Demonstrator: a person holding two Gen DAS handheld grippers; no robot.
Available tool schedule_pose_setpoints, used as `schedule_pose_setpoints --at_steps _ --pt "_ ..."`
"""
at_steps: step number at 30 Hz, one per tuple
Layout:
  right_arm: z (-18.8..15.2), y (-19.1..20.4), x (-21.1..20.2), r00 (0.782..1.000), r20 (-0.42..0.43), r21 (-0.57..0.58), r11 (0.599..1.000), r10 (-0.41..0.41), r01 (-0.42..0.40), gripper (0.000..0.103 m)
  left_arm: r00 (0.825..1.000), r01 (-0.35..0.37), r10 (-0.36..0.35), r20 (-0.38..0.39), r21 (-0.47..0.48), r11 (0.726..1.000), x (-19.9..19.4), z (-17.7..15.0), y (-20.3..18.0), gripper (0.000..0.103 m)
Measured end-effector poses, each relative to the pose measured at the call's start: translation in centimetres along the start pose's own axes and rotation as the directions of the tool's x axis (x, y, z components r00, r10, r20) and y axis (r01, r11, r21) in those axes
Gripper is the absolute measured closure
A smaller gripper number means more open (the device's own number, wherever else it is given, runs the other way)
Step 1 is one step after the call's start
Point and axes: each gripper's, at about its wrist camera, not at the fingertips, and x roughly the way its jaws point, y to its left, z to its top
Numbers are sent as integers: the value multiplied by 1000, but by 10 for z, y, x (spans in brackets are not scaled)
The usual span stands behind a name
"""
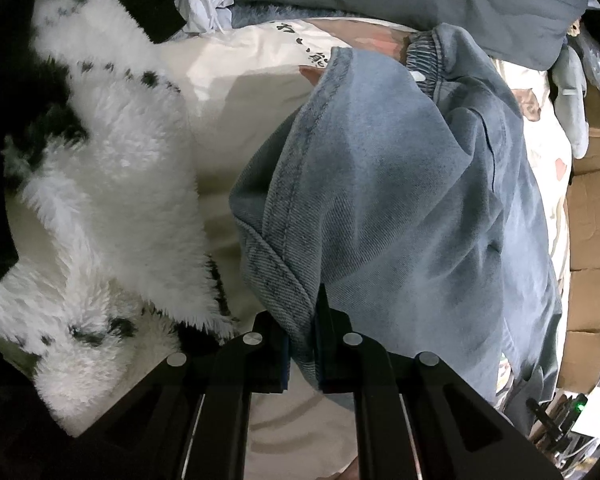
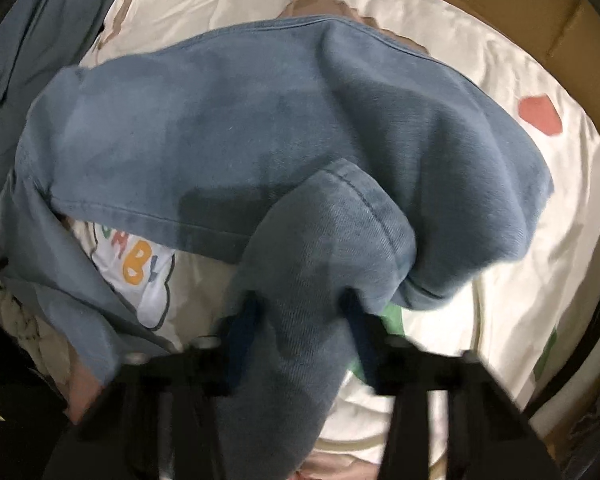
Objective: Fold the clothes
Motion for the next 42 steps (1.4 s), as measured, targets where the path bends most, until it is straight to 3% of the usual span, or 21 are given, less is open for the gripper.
schedule_pose_setpoints --at_steps 2,7,16,36,42 --pt "-1 1 -5 1000 12 -5 1000 2 -2 97 1000 7 -7 -2 6 1000 0 0 0 95" --pt "-18 -3 -44 995 95 -13 999 -35 37 99 1000 25 -25 -5 19 1000 -4 -1 1 95" --pt "-87 -35 -99 989 141 113 993 -44 28 99 999 42 -42 -9 2 999 -14 -4 -3 95" --pt "-183 -78 -124 989 149 333 942 -1 -49 99 998 20 -15 -67 77 997 -37 -20 -46 95" --pt "-225 -96 -111 995 95 413 909 25 -63 95 996 12 -5 -84 87 996 -38 -27 -52 95"
